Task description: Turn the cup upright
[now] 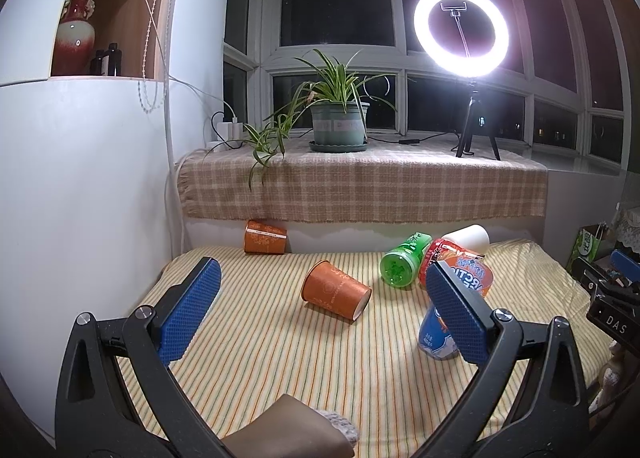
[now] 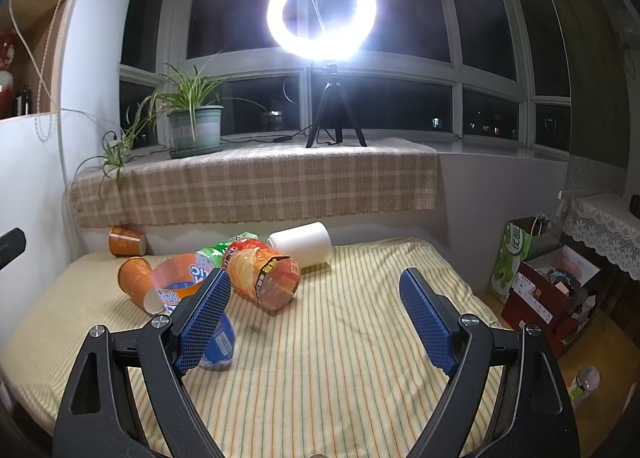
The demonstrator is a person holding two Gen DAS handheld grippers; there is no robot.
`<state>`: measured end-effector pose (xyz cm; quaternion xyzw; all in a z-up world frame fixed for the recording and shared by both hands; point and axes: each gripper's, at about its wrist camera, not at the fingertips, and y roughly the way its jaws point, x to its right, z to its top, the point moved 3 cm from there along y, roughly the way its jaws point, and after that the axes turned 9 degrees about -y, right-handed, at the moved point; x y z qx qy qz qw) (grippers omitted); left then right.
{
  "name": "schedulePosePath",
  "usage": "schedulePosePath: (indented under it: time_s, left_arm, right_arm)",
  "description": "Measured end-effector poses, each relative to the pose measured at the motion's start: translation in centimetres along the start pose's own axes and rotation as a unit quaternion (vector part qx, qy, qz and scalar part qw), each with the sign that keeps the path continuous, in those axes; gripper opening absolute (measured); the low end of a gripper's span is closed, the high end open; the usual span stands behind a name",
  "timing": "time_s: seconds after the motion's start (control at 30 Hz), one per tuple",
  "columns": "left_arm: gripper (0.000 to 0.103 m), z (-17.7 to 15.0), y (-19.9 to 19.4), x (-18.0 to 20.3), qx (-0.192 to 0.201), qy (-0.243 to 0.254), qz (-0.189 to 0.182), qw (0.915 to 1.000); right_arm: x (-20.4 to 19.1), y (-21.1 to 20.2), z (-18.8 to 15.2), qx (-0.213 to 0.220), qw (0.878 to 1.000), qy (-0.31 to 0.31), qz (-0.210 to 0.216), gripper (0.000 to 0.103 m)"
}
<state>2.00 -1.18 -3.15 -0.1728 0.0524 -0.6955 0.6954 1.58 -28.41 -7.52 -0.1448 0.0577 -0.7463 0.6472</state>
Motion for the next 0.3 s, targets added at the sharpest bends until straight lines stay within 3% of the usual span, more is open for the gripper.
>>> schedulePosePath:
  time_s: [0.3]
  left_arm:
    - [0.103,0.47,0.52,-0.63,0.004,0.015,0.007,0.9999]
  right_arm:
    - [-0.21,0.38,-0.26,-0.008,1.0,-0.002,-0.001,0.086]
